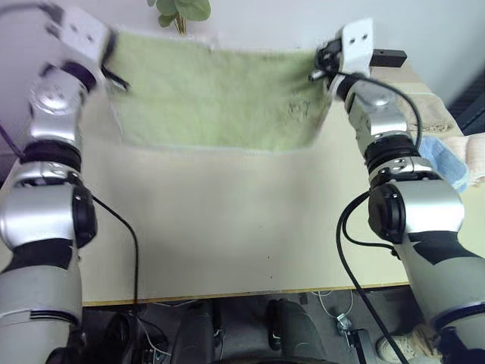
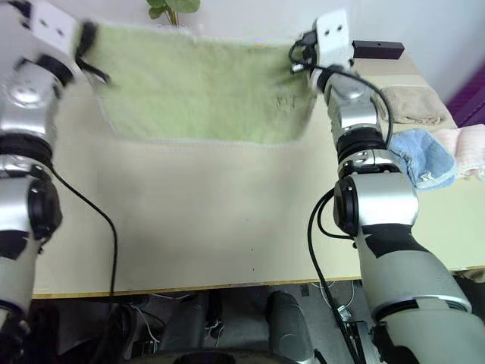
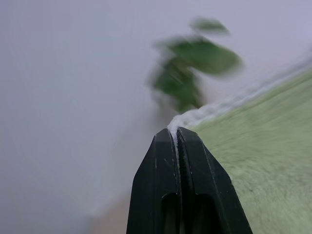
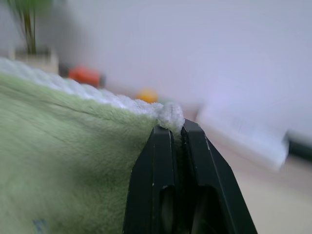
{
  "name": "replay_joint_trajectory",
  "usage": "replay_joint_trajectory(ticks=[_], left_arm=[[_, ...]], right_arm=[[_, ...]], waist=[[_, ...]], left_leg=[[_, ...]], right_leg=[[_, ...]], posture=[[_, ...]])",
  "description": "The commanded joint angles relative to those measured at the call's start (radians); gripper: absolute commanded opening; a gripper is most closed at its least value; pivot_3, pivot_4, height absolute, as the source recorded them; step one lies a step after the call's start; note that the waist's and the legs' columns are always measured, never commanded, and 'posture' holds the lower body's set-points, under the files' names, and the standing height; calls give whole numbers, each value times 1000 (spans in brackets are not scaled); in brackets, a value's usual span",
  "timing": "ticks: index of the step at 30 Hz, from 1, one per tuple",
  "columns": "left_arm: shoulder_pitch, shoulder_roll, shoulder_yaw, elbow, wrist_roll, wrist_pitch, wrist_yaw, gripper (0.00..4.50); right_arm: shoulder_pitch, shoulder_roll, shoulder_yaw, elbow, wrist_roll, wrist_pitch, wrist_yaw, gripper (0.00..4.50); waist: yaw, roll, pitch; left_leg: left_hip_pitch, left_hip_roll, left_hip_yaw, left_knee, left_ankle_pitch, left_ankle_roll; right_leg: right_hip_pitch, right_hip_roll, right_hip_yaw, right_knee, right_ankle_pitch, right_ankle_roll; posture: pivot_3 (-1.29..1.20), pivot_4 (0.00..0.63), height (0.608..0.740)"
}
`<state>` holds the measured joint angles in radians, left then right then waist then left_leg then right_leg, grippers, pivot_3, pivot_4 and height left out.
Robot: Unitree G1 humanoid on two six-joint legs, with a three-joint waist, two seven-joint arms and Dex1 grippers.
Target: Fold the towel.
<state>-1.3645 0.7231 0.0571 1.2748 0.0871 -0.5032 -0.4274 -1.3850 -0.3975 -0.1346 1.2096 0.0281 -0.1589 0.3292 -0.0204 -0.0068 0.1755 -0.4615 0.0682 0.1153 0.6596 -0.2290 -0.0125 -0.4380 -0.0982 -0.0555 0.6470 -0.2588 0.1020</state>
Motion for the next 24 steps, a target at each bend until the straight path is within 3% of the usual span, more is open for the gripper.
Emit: replay_joint_trajectory(ticks=[1, 5, 9, 13, 23, 24], left_arm=[[-6, 41, 65, -9, -69, -92, -160, 0], [135, 41, 100, -50, -147, -199, -432, 0], [290, 48, 144, -93, -244, -210, -675, 0], [474, 75, 165, -170, -324, -207, -902, 0], [658, 121, 168, -276, -367, -195, -1064, 0], [668, 120, 168, -284, -367, -199, -1063, 0]], right_arm=[[10, -38, -30, -107, 46, -104, 98, 90], [233, -12, -5, -380, 138, -33, 317, 90], [515, -19, 57, -713, 176, 87, 420, 90], [788, -97, 104, -959, 154, 126, 498, 90], [1024, -294, 99, -1154, 214, 174, 697, 90], [1033, -305, 98, -1148, 232, 198, 720, 359]], waist=[[0, 1, 0], [1, 0, -1], [3, 1, 0], [4, 1, 0], [10, 0, -1], [9, 0, -1]], left_leg=[[0, 0, 1, 0, 0, 0], [6, 0, 1, 1, 0, 0], [10, 1, 0, 4, 0, 0], [7, 1, -1, 4, 0, 0], [13, 1, -3, 5, -4, 7], [13, 1, -3, 5, -4, 7]], right_leg=[[0, 0, 0, 0, 0, 0], [6, 0, -1, 0, 0, 0], [10, 0, -1, 1, 0, 0], [7, 0, -1, 1, 0, 0], [13, 0, -1, 1, 0, -1], [13, 0, -1, 1, 0, -1]], posture=[[0, 150, 735], [0, 150, 735], [0, 150, 735], [0, 150, 735], [0, 150, 735], [0, 150, 735]])
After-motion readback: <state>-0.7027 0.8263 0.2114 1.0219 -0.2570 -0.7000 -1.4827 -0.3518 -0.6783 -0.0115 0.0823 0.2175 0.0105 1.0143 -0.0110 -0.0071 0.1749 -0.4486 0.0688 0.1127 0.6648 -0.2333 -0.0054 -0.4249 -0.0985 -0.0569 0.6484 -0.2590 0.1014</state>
